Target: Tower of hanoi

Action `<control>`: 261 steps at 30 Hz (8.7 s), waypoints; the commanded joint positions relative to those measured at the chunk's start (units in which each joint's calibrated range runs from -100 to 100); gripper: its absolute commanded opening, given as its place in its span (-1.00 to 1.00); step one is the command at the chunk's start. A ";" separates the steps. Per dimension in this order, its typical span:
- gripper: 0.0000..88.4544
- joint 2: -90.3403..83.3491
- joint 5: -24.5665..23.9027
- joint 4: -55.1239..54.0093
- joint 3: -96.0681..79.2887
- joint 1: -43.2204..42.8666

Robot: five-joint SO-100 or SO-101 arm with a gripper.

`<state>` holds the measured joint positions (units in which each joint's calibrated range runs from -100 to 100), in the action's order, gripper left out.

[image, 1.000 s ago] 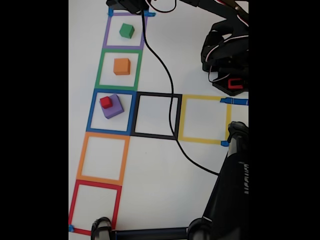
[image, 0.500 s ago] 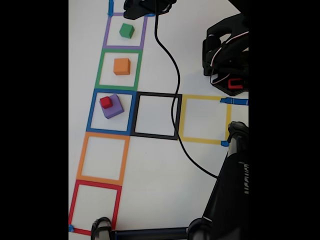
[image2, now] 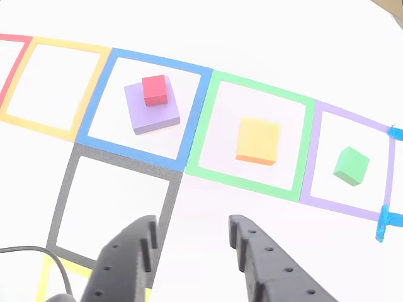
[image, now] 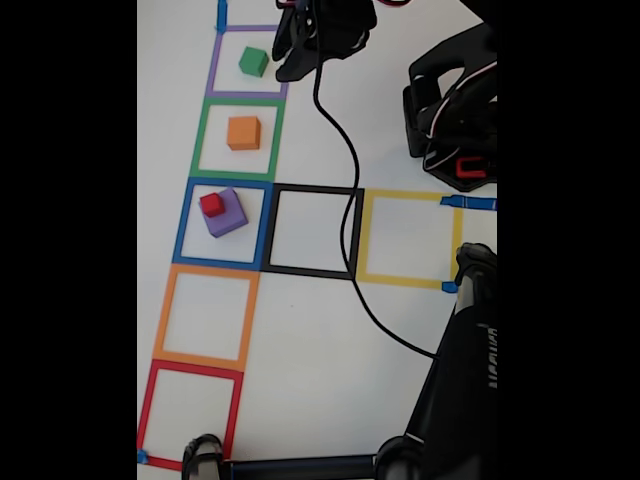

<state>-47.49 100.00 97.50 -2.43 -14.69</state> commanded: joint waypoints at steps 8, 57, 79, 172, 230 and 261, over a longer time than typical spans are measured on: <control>-0.30 -8.91 0.00 -30.13 -34.02 5.20; -0.19 53.02 0.00 -148.84 -65.57 -6.21; -0.24 63.60 0.00 -151.27 -59.20 -8.13; -0.96 38.49 0.00 -133.13 -62.02 -11.49; -0.98 10.71 0.00 -84.71 -59.29 44.41; -0.98 39.78 0.00 -127.95 -69.20 46.81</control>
<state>-8.23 99.64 -26.80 -71.49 32.48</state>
